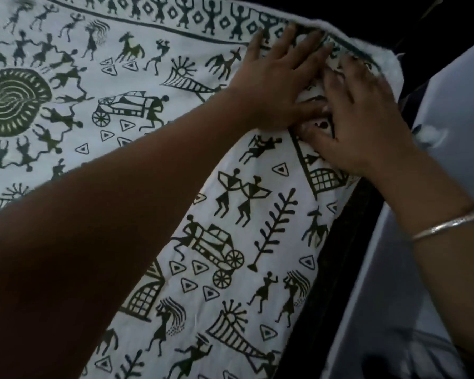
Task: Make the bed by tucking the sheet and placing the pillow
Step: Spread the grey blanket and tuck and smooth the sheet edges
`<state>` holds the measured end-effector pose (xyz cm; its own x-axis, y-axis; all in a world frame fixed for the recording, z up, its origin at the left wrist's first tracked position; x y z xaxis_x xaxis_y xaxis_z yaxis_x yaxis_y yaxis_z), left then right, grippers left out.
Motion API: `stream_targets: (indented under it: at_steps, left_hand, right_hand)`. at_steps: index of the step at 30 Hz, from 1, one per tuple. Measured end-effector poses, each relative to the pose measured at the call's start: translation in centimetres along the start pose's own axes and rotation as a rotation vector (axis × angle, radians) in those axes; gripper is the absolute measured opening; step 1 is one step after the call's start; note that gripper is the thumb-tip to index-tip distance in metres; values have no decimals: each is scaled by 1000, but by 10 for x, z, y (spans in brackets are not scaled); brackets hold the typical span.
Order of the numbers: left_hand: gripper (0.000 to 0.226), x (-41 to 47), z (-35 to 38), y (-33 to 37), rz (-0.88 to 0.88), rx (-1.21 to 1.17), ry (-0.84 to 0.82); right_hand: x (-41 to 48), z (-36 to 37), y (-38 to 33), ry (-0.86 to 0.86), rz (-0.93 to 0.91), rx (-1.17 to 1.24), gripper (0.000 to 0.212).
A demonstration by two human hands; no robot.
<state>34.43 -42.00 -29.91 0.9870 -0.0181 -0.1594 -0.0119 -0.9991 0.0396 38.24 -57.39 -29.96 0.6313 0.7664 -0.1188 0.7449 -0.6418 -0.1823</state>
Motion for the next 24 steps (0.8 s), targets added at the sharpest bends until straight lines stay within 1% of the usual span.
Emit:
stream_targets:
  at_steps: [3,5,7,9,11,12,14,16,18,19,21,22,24]
  left_hand:
    - [77,4,-5,-4,-34,15,37]
    - [77,3,-2,-4,-33,44,6]
    - [78,9,-2,-6,-29,36,-30]
    - [78,21,-8,-9,-37,47,-58]
    - [75,32,-13,-9,-39,58,-85]
    - [72,34,-15,-9,-39,55,-95]
    - [67,33,-20,-8,-35,39,-110]
    - [62,27,-26,-7,-12,51,-96]
    - [58,17,-32,-6,-14,97,-8]
    - [55,10,-33,-4,-33,117,55]
    - [53,-2,-31,-2,-83,112,132]
    - [56,-6,-28,-3,-119,91,134]
    - [62,-13,-23,-12,-209,51,107]
  right_hand:
    - [4,-6,-6,68,53,-27,85]
    - [4,-3,-7,23,69,-9,83]
    - [10,-1,-3,-44,74,26,88]
    - [21,-4,1,-104,112,66,102]
    - [30,-7,0,-156,185,94,124]
    - [33,-9,-2,-165,213,96,131]
    - [34,-12,-6,-160,237,48,137]
    - [31,-16,-8,-151,250,-4,135]
    - [29,-22,-12,-91,251,-46,127]
    - [28,-23,-17,-31,218,-84,116]
    - [28,-22,-30,68,76,-108,88]
    - [28,-19,-37,57,1,-86,81]
    - [31,-13,-44,-41,-68,-12,81]
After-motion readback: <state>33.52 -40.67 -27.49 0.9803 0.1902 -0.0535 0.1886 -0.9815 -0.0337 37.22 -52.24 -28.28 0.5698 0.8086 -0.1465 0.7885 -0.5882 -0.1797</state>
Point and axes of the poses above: each hand's wrist, its own x-axis towards the middle knuckle, its own z-axis out of the palm, y = z × x, the point moved 2 cm from there along x, towards the middle knuckle, and after that the axes turned 4 degrees about -y, right-handed, at the moved point
